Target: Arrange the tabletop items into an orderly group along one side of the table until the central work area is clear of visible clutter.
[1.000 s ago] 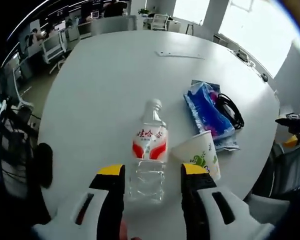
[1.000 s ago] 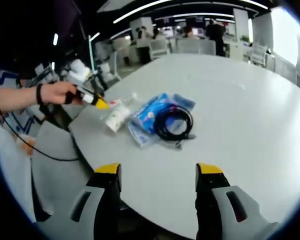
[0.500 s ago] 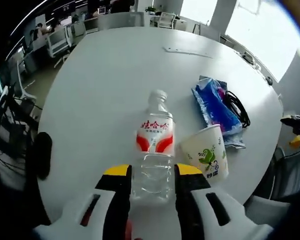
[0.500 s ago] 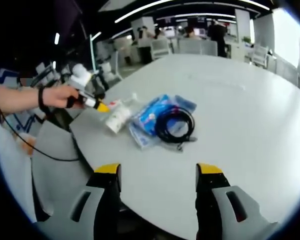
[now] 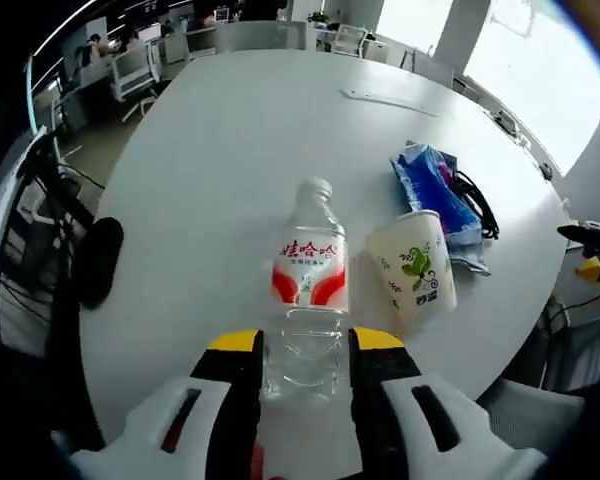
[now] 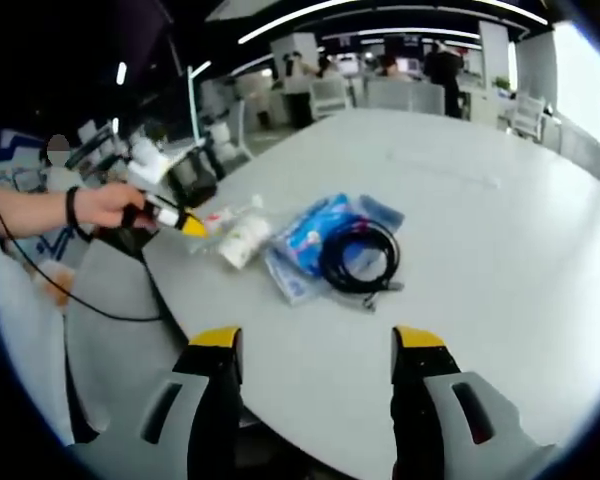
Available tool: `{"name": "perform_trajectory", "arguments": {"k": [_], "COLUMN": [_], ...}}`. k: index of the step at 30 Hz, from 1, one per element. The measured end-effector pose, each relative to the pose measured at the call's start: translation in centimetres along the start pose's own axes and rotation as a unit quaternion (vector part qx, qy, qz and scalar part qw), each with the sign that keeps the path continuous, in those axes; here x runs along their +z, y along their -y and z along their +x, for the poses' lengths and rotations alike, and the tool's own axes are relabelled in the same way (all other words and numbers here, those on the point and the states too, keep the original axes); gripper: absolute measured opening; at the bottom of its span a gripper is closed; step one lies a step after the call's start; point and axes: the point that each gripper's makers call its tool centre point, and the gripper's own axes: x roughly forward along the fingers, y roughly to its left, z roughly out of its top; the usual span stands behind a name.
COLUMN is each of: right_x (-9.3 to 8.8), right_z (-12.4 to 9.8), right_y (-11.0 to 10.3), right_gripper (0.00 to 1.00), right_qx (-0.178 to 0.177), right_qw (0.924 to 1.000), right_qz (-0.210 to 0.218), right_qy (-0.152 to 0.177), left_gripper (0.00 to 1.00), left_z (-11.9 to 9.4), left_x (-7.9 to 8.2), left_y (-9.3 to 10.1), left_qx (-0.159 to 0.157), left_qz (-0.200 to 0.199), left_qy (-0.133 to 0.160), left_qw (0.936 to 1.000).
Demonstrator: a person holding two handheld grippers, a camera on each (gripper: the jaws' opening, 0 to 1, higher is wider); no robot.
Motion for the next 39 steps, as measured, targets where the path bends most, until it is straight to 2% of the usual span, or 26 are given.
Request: {"name": "perform_trajectory", "arguments": {"k": [5,10,13,16,26,39], "right_x": [0.0,0.0,-0.1,-0.2,-0.7,-2.1], "right_z": [0.3,0.3,0.2,0.1,-0.5,-1.2], "right_y": [-0.4,-0.5,-0.4,-0.3,0.4,0.9], "right_gripper": [0.58,0.58,0.58,0.58,0.58,0.58], "right_qx": [0.006,0.008,0.007,0.006,-0.004,-0.013], "right_qw": [1.0,1.0,1.0,1.0,1.0,0.9996], "right_qz": [-0.003,-0.003,-0.002,-0.001,0.007,0.022], "right_qy": [-0.002,-0.001,-0.002,-0.002,-0.001,-0.007], "left_gripper": [0.33,0.33,0.35,0.42,0.43,0.43], "left_z": [-0.3,-0.6,-0.4,-0.2,1.1,3.0], "left_x": [-0.9,-1.5,-1.5,-1.0,1.2,2.4], "left_y": [-0.4,-0.4,-0.3,0.0,0.8,0.9], "left_qx": [0.0,-0.002,-0.015,-0.022,-0.017,-0.013], "left_qz": [-0.02,-0.014,-0.012,-0.016,0.014,0.031], "left_qy": [-0.004,-0.009,-0.015,-0.011,-0.008,-0.023], "left_qw": [0.9998,0.9999,0.9997,0.9996,0.9997,0.9992]}}
